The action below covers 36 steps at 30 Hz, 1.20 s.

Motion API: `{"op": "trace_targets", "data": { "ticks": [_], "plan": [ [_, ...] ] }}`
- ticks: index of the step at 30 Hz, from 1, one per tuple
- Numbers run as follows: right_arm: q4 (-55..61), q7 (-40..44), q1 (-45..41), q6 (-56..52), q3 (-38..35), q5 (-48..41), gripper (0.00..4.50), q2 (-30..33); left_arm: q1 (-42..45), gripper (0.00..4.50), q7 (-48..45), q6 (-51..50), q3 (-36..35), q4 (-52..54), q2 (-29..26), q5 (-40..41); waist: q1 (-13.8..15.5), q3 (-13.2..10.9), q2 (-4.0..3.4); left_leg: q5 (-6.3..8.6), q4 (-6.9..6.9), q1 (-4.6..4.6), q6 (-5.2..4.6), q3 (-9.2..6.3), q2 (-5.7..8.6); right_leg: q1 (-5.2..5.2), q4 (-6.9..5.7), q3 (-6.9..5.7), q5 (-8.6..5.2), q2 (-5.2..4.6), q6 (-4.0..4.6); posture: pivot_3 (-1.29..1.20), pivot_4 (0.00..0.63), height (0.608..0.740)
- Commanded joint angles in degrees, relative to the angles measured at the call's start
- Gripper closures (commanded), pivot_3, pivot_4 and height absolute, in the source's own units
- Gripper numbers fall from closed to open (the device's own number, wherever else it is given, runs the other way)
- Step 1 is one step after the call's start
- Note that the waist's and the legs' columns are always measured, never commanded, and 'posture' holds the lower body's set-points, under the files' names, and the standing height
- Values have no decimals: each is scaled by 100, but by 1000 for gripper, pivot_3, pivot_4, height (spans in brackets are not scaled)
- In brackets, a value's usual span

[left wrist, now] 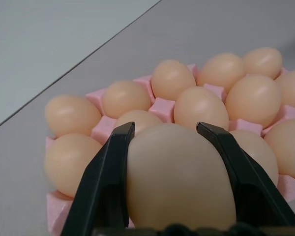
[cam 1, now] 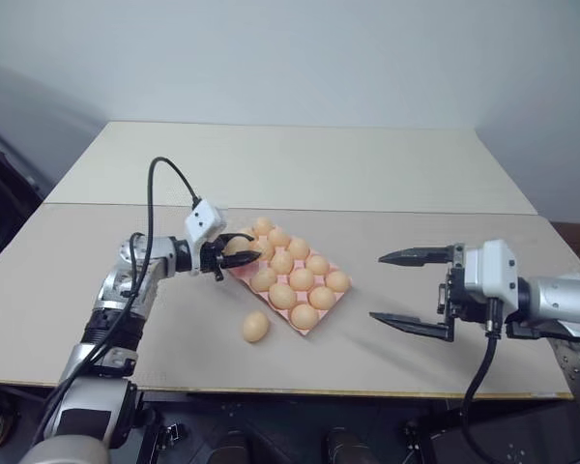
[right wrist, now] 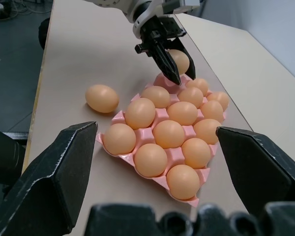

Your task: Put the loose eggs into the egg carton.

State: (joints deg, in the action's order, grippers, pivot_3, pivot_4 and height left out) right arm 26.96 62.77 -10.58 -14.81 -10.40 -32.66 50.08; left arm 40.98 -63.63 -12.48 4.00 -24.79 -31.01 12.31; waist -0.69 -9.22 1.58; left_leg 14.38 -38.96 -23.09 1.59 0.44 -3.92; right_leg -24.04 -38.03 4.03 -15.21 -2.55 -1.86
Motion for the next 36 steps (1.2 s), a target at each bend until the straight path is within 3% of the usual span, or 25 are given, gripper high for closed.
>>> {"op": "trace_targets", "data": {
  "ticks": [1, 5, 6, 10, 16, 26, 31, 36],
  "plan": [
    [203, -99, 17, 19, -253, -46, 0, 61, 167, 1455, 27, 162, 17, 15, 43, -67, -1, 0, 0, 0, 0, 0, 0, -1, 0, 0, 0, 0, 0, 0, 0, 0, 150, 740],
    [229, -138, 36, 19, -249, -52, 0, 67, 169, 185, 90, 158, -30, 26, 84, -85, 0, 0, 0, 0, 0, 0, 0, -1, 0, 0, 0, 0, 0, 0, 0, 0, 150, 740],
    [231, -143, 40, 21, -249, -51, 0, 69, 165, 62, 105, 150, -41, 50, 82, -77, 0, 0, 0, 0, 0, 0, 0, -1, 0, 0, 0, 0, 0, 0, 0, 0, 150, 740],
    [233, -149, 45, 17, -250, -62, 0, 71, 125, 62, 18, 33, -241, 315, -51, 134, -3, 0, 0, 0, 0, 0, 0, -1, 0, 0, 0, 0, 0, 0, 0, 0, 150, 740],
    [202, -141, 19, 13, -234, -77, 0, 83, -233, 62, -381, -320, -882, 1102, -753, 761, -48, 0, -1, 0, 2, 0, 0, -1, -1, -4, -2, 2, 0, 1, 0, 0, 150, 740],
    [-166, 222, -220, 27, -161, -172, 0, 155, -2325, 62, -2087, -697, -2670, 1679, -2640, 2056, -34, -1, -1, 0, 4, 2, 0, 4, -6, -6, 1, 0, -1, 0, 0, 0, 150, 740],
    [-420, 593, -326, -40, -193, -331, 0, 246, -3013, 62, -2344, -897, -3270, 1751, -3020, 2330, 32, -1, -2, 1, 6, 7, 0, 7, -7, -1, 0, -4, -3, -2, 0, 0, 150, 740],
    [-649, 848, -327, -131, -288, -496, 0, 362, -3511, 62, -2358, -924, -3598, 2038, -3042, 2439, 25, -2, -3, 1, 10, 6, 0, 10, -9, -6, 3, -3, -3, -1, 1, 0, 150, 740]
  ]
}}
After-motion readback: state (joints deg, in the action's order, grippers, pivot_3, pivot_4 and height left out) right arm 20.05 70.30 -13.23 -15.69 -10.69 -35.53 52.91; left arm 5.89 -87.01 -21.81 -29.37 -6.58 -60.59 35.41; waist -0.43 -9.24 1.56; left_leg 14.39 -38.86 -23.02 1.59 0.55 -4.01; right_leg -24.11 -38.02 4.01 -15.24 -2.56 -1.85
